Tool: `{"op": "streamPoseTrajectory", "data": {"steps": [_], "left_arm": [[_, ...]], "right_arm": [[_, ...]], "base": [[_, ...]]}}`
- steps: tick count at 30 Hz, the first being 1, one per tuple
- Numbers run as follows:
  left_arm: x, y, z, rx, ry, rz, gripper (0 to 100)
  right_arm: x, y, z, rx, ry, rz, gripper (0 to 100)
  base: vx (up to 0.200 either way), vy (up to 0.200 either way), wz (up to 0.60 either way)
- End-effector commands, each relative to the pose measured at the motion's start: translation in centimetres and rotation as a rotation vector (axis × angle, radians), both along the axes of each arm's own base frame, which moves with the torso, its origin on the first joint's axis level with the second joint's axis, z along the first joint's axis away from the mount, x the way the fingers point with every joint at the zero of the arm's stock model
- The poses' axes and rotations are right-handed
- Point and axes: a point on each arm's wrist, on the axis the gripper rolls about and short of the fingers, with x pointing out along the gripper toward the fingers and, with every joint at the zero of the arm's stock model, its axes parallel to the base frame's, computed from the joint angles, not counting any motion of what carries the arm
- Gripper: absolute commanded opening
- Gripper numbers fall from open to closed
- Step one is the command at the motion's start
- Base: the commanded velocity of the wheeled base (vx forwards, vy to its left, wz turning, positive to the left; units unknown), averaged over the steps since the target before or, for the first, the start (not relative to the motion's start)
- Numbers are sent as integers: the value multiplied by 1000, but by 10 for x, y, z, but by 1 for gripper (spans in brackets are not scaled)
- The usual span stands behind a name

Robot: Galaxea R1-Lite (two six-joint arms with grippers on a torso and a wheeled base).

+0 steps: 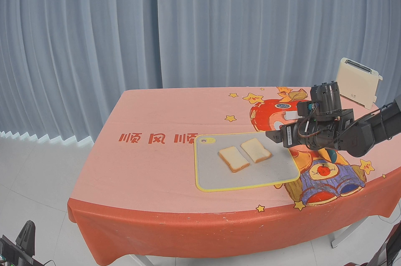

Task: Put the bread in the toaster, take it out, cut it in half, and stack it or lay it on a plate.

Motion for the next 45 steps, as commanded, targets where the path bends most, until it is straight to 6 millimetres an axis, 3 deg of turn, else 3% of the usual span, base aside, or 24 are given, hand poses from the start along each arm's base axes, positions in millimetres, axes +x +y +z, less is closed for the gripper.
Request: {"op": "streamPoseTrajectory", "data": {"steps": [1,11,45], "left_arm": [[1,0,-5,0,14,0,0],[1,0,-5,0,14,0,0],[1,0,-5,0,14,0,0]], "right_arm": [[6,4,-15,-26,33,-2,100],[21,10,-31,-59,48,-14,100],[21,17,-40,-88,65,-6,100]], "base": [[0,0,0],[0,0,0],[0,0,0]]}}
